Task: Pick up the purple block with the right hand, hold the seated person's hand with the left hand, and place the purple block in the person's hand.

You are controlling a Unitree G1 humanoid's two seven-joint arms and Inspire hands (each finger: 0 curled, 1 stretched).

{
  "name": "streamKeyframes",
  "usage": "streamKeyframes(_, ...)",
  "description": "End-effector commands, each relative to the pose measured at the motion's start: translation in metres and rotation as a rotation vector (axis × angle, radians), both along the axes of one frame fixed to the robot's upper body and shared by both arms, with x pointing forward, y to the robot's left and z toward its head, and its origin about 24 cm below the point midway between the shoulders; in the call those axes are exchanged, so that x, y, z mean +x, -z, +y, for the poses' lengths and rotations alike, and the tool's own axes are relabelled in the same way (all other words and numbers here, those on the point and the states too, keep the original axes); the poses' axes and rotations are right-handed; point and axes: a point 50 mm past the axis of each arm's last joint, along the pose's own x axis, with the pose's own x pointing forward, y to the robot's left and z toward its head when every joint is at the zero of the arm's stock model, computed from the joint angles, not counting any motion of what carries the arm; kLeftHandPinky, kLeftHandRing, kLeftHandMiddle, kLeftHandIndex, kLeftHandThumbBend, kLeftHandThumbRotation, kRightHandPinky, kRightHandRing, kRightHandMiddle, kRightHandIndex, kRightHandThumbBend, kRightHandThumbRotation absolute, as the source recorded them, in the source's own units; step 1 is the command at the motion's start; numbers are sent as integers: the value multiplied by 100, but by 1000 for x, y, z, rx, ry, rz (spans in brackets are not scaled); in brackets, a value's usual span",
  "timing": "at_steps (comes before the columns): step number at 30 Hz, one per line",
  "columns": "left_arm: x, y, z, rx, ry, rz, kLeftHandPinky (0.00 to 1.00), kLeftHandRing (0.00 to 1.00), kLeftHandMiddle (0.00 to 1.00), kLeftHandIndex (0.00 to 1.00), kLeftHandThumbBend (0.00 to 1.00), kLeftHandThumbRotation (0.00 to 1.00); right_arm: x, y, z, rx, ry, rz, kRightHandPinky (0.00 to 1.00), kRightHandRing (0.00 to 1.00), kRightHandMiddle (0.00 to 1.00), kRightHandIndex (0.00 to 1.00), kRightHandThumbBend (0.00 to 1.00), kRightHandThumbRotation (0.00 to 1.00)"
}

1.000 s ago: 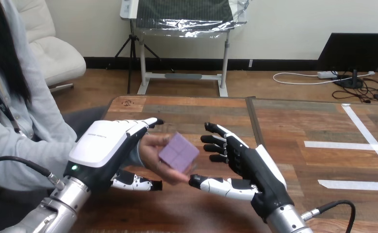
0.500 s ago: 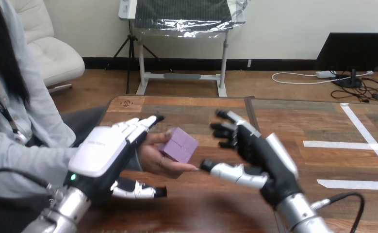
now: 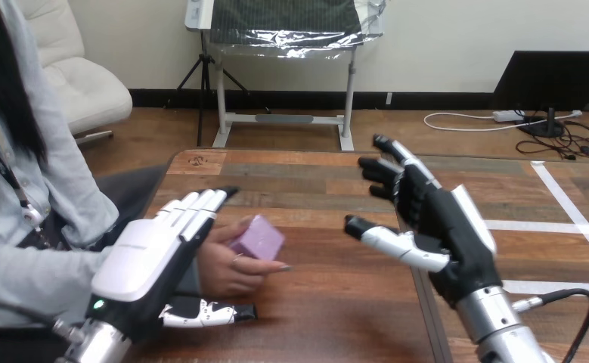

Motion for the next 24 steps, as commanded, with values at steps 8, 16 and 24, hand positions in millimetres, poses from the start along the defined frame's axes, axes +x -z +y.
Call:
streamKeyframes(8,6,-28,1,-156,-1,-214,100,100,100,100,100,61,13,-29,-2,46,-18,-191,84,87,85,92,99,42)
streamKeyframes(16,0,-33,0,-236,22,-309,99,100,100,100,100,63,9,-34,-1,69,-35,-252,81,85,84,90,100,46)
streamKeyframes(24,-7,-38,-5,-328,80,-405,97,100,100,100,100,62,4,-36,0,96,-46,-307,80,85,85,88,100,49)
